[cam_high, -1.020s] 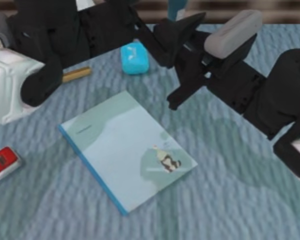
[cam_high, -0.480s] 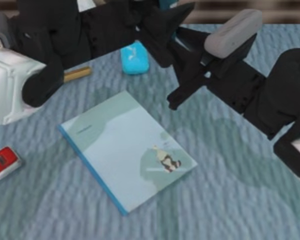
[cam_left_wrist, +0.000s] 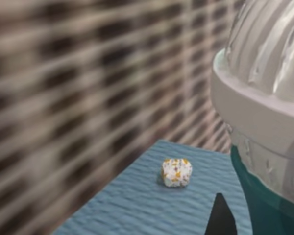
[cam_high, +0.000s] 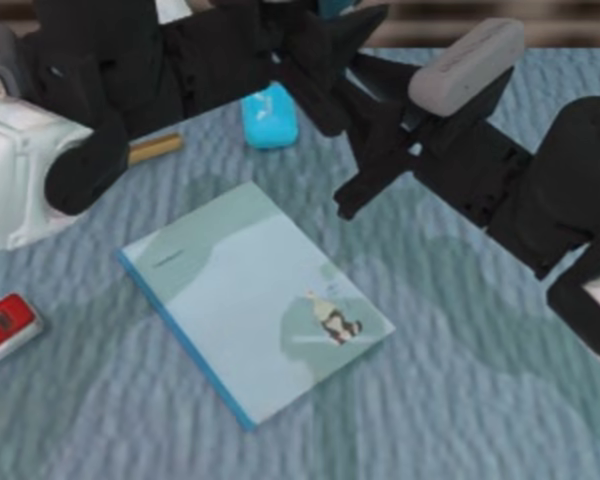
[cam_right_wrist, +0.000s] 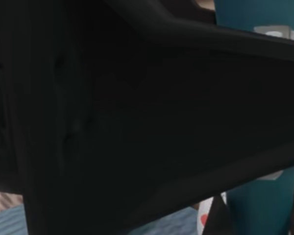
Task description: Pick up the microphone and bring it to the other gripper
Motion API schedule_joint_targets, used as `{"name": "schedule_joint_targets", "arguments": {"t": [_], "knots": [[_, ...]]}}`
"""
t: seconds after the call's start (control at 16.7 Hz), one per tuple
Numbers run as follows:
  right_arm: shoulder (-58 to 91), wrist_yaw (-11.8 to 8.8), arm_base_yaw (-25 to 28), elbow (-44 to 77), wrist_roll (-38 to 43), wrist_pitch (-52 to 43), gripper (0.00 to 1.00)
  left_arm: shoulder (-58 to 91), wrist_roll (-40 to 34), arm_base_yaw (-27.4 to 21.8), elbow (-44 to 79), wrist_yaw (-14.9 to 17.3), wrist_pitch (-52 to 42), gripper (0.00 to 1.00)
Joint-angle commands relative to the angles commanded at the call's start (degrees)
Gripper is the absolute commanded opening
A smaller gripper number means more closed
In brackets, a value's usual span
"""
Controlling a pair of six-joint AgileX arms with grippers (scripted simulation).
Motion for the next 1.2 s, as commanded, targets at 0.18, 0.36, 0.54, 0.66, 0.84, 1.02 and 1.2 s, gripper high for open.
{"name": "schedule_joint_targets", "arguments": {"t": [0.18,0.36,0.54,0.66,0.84,1.02,1.2], "knots": [[0.00,0.00,0.00,0.00,0.00,0.00,0.08,0.00,0.00,0.00,0.00,0.00,0.00,0.00],[0.00,0.00,0.00,0.00,0.00,0.00,0.30,0.00,0.00,0.00,0.00,0.00,0.00,0.00],[0.00,0.00,0.00,0.00,0.00,0.00,0.53,0.00,0.00,0.00,0.00,0.00,0.00,0.00],[0.00,0.00,0.00,0.00,0.00,0.00,0.68,0.00,0.00,0.00,0.00,0.00,0.00,0.00],[0.00,0.00,0.00,0.00,0.00,0.00,0.90,0.00,0.00,0.00,0.00,0.00,0.00,0.00],[0.00,0.00,0.00,0.00,0.00,0.00,1.00,0.00,0.00,0.00,0.00,0.00,0.00,0.00],[0.00,0.00,0.00,0.00,0.00,0.00,1.00,0.00,0.00,0.00,0.00,0.00,0.00,0.00]]}}
